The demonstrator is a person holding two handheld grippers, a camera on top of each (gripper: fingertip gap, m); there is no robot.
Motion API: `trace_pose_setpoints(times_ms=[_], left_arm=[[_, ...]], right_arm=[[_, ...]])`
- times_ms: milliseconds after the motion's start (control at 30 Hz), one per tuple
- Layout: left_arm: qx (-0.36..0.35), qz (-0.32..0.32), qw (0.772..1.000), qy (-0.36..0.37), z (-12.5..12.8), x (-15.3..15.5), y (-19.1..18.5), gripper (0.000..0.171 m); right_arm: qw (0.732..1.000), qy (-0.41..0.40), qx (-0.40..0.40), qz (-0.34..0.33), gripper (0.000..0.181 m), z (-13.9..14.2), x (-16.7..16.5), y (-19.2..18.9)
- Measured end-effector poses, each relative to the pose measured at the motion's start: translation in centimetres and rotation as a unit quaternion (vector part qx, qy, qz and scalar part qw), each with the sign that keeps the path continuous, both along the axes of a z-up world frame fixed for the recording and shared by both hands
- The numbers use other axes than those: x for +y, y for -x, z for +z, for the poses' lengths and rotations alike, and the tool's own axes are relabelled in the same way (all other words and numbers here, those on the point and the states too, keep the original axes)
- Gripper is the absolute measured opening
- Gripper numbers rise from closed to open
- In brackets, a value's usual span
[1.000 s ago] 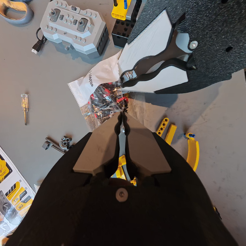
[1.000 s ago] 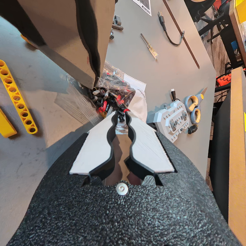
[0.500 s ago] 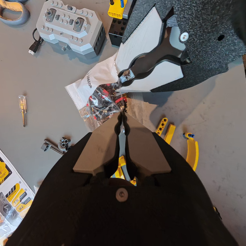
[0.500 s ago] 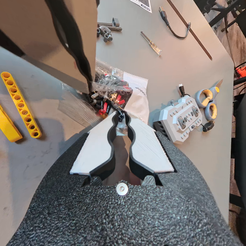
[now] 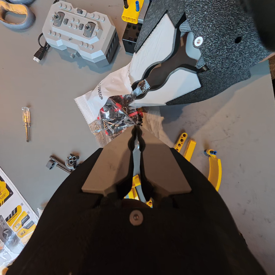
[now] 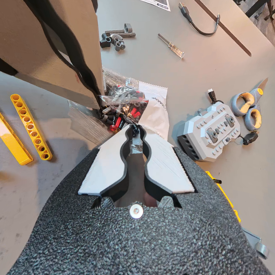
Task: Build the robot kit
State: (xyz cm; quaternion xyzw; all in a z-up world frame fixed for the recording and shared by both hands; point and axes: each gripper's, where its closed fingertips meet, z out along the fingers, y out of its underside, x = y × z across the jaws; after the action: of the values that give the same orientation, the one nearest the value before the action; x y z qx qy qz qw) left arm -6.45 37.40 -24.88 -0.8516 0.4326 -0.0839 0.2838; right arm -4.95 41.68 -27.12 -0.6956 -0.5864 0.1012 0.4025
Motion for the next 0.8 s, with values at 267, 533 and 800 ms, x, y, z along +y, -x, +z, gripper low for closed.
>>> trace_pose_setpoints(times_ms=[267,533,800], left_arm=[[-0.002,-0.004,1.0,0.007,-0.1,-0.2,-0.1,0.0],[-0.004,0.012,1.0,0.0,0.1,0.3,0.4,0.0],[-0.007,0.016,1.0,-0.004,0.4,0.5,0.6,0.0]], right_arm=[[1.0,0.027,0.015,0.004,0.007,0.1,-0.1,0.1],[0.999,0.029,0.01,0.018,0.006,0.0,-0.7,0.2],[0.999,0.015,0.022,0.038,0.009,0.8,-1.3,0.8]])
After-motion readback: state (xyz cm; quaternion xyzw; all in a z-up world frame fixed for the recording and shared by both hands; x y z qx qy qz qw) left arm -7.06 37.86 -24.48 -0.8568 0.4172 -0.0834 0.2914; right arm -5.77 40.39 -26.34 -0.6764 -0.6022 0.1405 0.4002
